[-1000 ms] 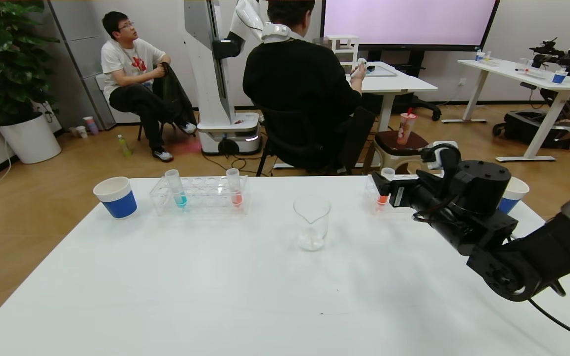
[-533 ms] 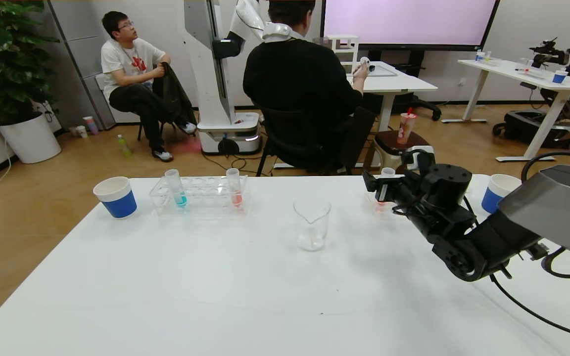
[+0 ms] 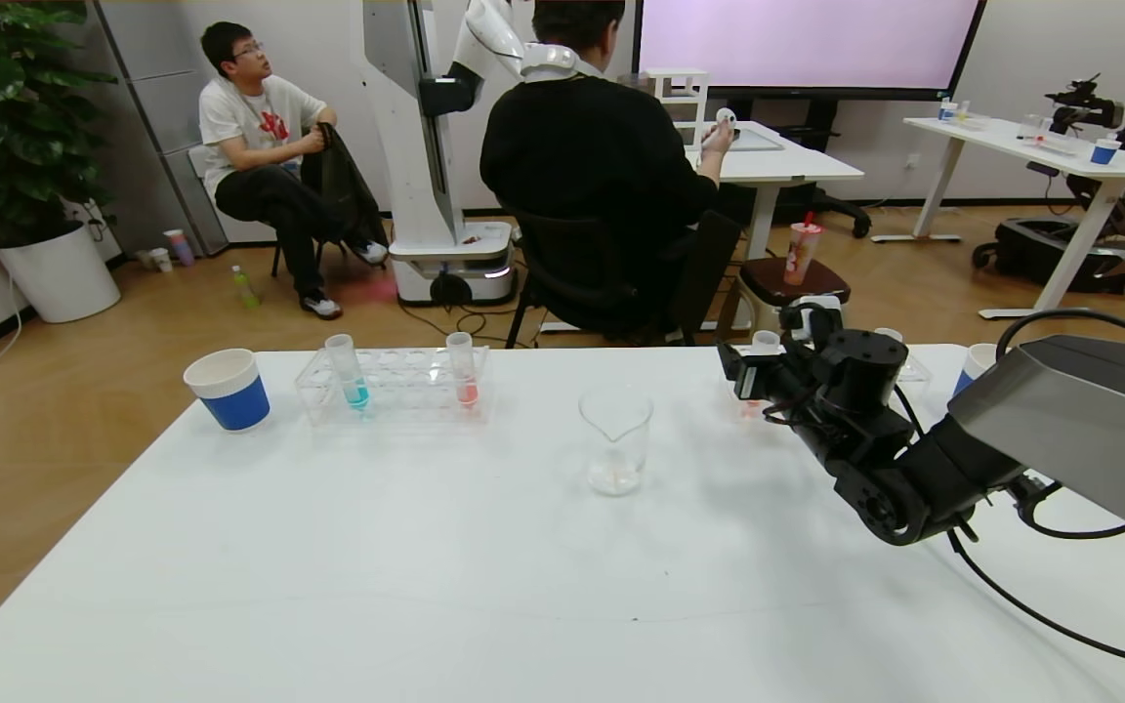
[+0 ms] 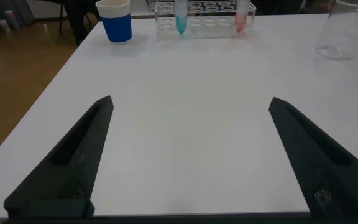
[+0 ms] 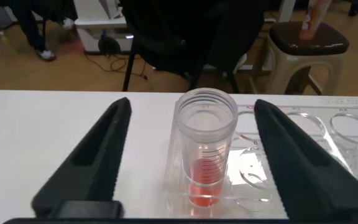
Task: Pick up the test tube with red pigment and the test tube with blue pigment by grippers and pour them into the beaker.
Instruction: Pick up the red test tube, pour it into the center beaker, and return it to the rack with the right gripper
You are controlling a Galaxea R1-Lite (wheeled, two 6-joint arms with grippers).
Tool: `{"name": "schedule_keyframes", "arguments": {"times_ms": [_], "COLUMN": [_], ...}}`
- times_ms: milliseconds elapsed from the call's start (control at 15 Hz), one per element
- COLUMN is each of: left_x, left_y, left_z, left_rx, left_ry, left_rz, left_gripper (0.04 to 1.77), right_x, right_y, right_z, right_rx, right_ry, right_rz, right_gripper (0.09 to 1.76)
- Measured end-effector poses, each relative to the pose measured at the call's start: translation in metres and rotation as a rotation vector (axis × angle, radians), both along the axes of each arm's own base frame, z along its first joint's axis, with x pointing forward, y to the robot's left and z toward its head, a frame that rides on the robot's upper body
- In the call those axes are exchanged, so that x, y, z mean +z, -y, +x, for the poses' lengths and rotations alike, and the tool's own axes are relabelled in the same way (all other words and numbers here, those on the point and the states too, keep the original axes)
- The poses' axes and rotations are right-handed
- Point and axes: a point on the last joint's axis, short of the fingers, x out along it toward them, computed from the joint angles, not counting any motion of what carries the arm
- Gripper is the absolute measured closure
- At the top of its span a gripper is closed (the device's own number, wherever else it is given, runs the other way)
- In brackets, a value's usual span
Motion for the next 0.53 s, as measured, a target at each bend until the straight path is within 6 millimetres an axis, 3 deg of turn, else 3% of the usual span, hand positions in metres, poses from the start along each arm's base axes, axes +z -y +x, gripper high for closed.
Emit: {"name": "schedule_keyframes", "arguments": {"times_ms": [133,200,333,533], "left_x": [0.0,0.0,0.0,0.0], "left_y": [0.0,0.0,0.0,0.0], "left_z": [0.0,0.0,0.0,0.0], "left_rx": [0.0,0.0,0.0,0.0], "left_ry": [0.0,0.0,0.0,0.0], "left_rz": [0.0,0.0,0.0,0.0], "left_gripper": [0.06,0.06,0.06,0.06], "right_x": [0.0002,0.0005,0.0015,0.007], "right_y": [0.0003,0.0002,-0.0009,-0.0007], "right_z": [0.0,0.0,-0.0004,-0.0014], "right_rx": [-0.007,-0.009,-0.006,-0.006], "right_ry": [0.001,0.003,0.011,0.022], "right_rz": [-0.002,-0.008,-0.035,-0.039], "right_gripper": [1.4,1.52,1.29,1.33]}}
